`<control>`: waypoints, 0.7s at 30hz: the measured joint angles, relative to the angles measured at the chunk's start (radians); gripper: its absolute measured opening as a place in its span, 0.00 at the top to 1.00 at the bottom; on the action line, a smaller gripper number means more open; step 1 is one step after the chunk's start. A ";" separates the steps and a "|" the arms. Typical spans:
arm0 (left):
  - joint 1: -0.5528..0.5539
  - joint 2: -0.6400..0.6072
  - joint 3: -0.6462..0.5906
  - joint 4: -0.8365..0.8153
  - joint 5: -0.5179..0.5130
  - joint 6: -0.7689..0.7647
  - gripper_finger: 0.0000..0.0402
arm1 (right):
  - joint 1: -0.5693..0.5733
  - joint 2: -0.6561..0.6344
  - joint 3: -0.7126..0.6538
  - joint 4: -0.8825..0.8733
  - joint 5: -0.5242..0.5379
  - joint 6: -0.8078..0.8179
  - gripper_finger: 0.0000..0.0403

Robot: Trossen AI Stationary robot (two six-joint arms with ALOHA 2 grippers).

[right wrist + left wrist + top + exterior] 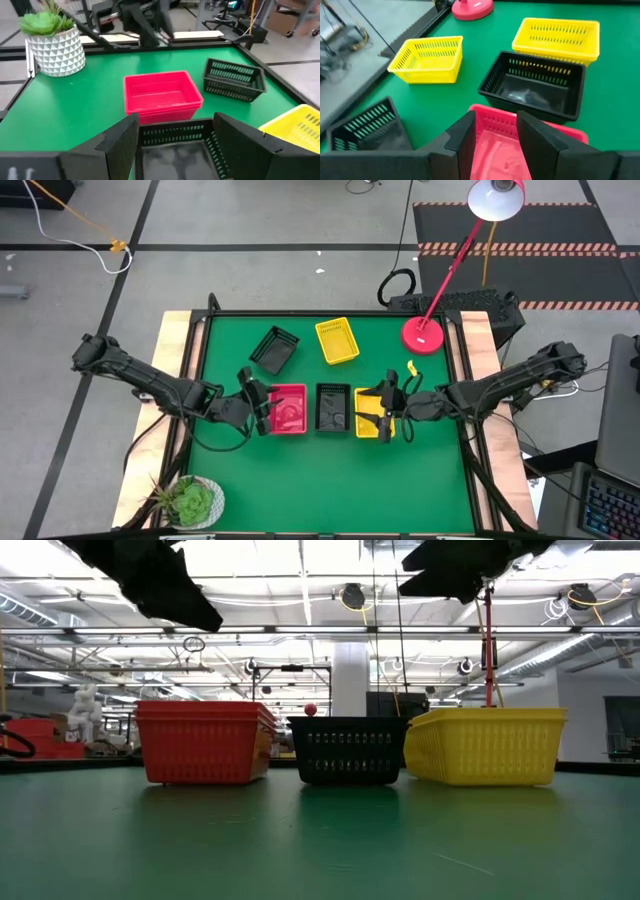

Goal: Stack baskets by color
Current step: Stack the top black bin on top of the bottom black bin

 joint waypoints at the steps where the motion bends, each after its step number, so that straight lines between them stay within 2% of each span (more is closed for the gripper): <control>1: 0.000 0.000 0.000 -0.001 0.000 -0.022 0.64 | -0.002 -0.014 0.000 -0.018 0.000 0.000 0.38; 6: 0.007 0.000 0.000 -0.001 0.015 -0.080 0.64 | -0.004 -0.059 0.000 -0.121 0.000 0.032 0.38; 9: 0.020 0.000 0.000 -0.001 0.064 -0.084 0.64 | -0.003 -0.077 0.000 -0.174 -0.006 0.051 0.38; 14: 0.042 0.000 0.000 -0.006 0.070 -0.057 0.64 | -0.001 -0.101 0.000 -0.233 -0.007 0.076 0.38; 17: 0.088 0.000 0.000 -0.042 0.072 -0.056 0.64 | 0.015 -0.107 0.000 -0.249 -0.007 0.082 0.38; 21: 0.194 0.001 0.022 -0.117 0.172 -0.043 0.64 | 0.041 -0.107 0.000 -0.250 -0.008 0.074 0.38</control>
